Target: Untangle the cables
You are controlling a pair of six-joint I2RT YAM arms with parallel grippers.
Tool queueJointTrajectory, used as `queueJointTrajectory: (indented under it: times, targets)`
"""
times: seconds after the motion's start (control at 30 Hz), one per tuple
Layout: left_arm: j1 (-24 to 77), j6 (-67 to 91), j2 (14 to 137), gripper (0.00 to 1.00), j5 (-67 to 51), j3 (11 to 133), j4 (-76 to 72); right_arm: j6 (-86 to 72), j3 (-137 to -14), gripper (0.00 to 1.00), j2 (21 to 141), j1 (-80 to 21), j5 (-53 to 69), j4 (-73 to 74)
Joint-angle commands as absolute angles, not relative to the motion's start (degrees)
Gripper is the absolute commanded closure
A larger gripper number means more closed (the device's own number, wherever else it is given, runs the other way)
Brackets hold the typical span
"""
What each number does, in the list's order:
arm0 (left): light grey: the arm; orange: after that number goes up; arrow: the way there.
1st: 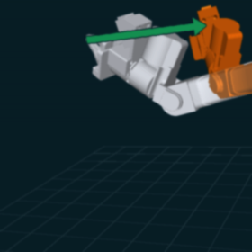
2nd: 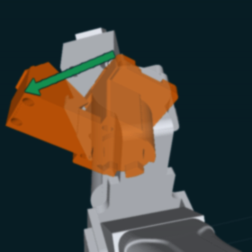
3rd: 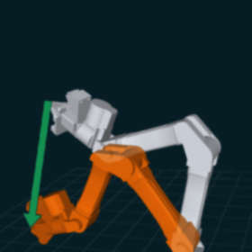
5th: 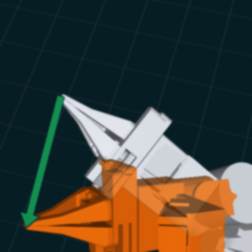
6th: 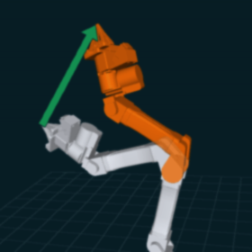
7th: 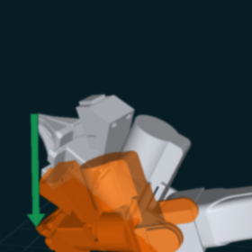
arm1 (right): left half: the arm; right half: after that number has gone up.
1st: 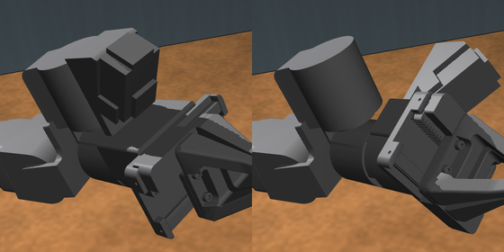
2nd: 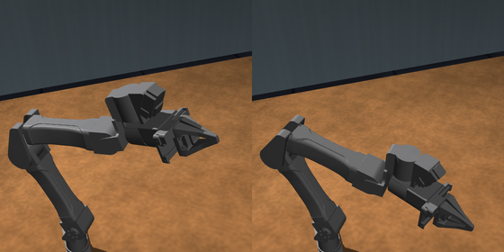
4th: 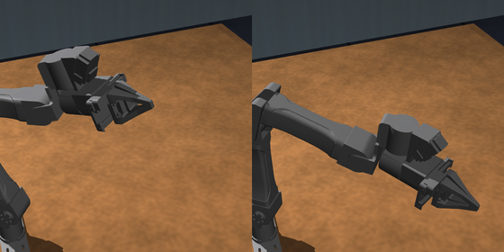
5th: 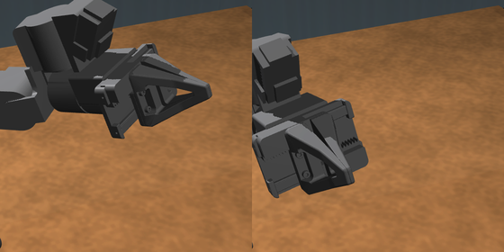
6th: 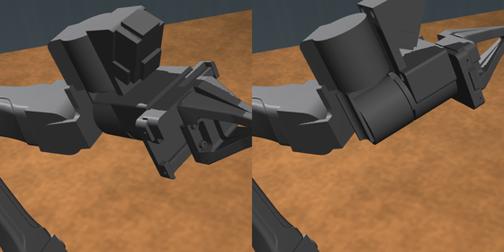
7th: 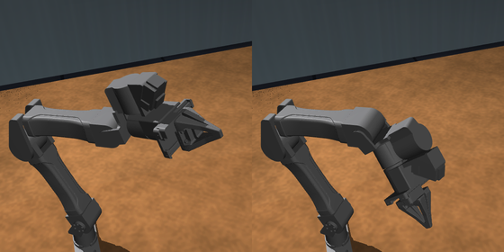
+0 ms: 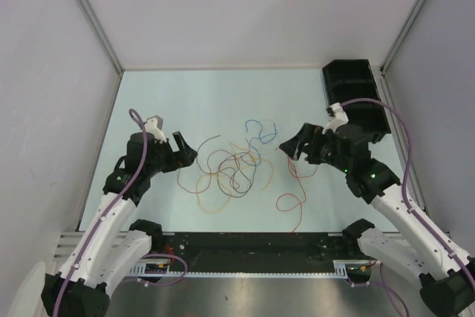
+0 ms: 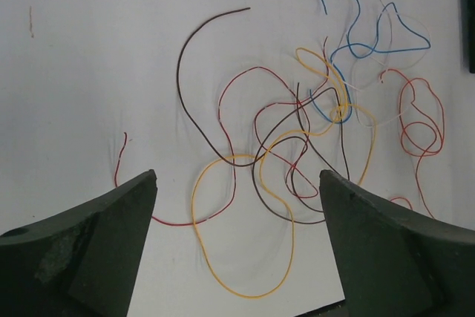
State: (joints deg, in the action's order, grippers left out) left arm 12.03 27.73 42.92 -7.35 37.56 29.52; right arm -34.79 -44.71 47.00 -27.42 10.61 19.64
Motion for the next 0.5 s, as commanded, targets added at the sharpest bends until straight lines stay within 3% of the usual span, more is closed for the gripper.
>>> queueJointTrajectory:
  times: [0.0,0.2,0.47]
  targets:
    - [20.88,33.12,45.87,0.01,5.78,39.9,28.83,-33.74,-46.85,0.0,49.48,-37.34,-5.4,22.85]
    - [29.78,37.7,54.91,0.12,13.01,39.02,23.65,-34.02,-46.85,0.0,55.45,-45.52,-12.65,24.17]
    - [35.24,46.74,64.59,0.13,19.95,38.06,20.83,-37.79,-45.88,0.0,55.55,-46.14,-18.46,30.67]
